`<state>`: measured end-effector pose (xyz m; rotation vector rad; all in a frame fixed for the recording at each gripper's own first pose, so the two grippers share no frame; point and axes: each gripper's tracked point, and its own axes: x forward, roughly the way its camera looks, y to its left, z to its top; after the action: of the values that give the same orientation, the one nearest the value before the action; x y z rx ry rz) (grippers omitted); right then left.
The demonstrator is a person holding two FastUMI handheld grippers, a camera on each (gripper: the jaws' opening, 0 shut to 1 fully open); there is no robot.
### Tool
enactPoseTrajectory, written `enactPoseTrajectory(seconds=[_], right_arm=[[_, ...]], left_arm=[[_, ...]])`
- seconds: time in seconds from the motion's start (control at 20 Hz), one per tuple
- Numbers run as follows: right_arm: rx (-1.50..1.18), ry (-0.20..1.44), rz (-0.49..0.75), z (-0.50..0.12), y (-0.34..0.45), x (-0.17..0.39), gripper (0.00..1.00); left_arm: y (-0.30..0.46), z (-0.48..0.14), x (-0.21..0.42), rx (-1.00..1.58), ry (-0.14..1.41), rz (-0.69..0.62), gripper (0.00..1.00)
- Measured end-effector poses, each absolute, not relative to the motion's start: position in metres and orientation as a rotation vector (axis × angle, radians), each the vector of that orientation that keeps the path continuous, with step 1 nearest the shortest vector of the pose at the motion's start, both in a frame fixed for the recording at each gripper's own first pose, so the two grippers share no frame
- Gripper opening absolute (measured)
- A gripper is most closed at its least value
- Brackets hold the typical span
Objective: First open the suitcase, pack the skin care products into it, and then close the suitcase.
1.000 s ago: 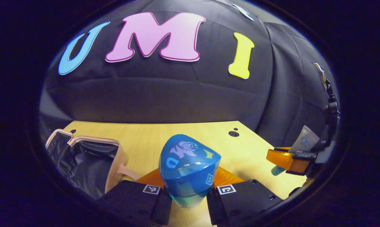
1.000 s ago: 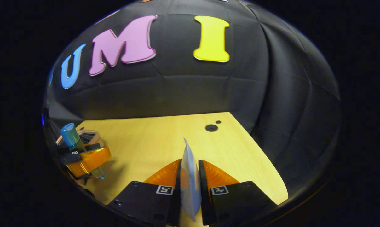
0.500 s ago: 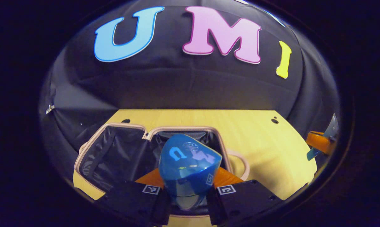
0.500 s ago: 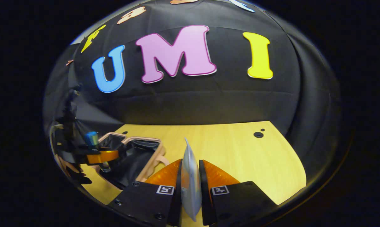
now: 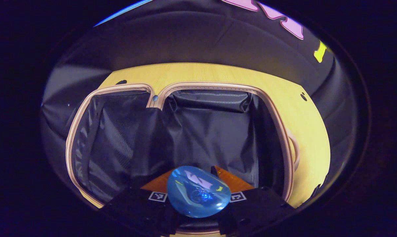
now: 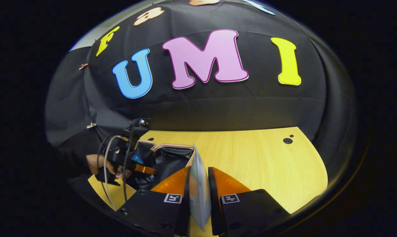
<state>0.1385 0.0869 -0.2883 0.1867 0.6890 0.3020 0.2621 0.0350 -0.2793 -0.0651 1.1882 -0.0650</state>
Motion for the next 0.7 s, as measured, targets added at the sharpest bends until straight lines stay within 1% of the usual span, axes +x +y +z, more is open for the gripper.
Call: enactPoseTrajectory(seconds=[0.05,0.1,0.25,0.4,0.5,0.6,0.7], right_arm=[[0.186,0.686,0.301,-0.287,0.086,0.141,0.28],[0.186,0.685,0.299,-0.287,0.085,0.142,0.28],[0.192,0.686,0.294,-0.288,0.085,0.146,0.28],[0.181,0.692,0.297,-0.290,0.085,0.146,0.28],[0.176,0.701,0.301,-0.294,0.088,0.148,0.28],[0.175,0.721,0.313,-0.300,0.098,0.150,0.28],[0.164,0.740,0.324,-0.306,0.109,0.156,0.28]], left_arm=[[0.033,-0.284,0.267,-0.058,1.219,-0.074,0.53],[0.031,-0.286,0.270,-0.055,1.258,-0.070,0.50],[0.029,-0.299,0.287,-0.011,1.276,-0.062,0.50],[0.024,-0.318,0.279,-0.025,1.344,-0.030,0.50],[0.024,-0.319,0.283,-0.071,1.299,0.002,0.50],[0.031,-0.318,0.273,-0.089,1.314,0.045,0.49],[0.035,-0.316,0.270,-0.111,1.287,0.063,0.53]])
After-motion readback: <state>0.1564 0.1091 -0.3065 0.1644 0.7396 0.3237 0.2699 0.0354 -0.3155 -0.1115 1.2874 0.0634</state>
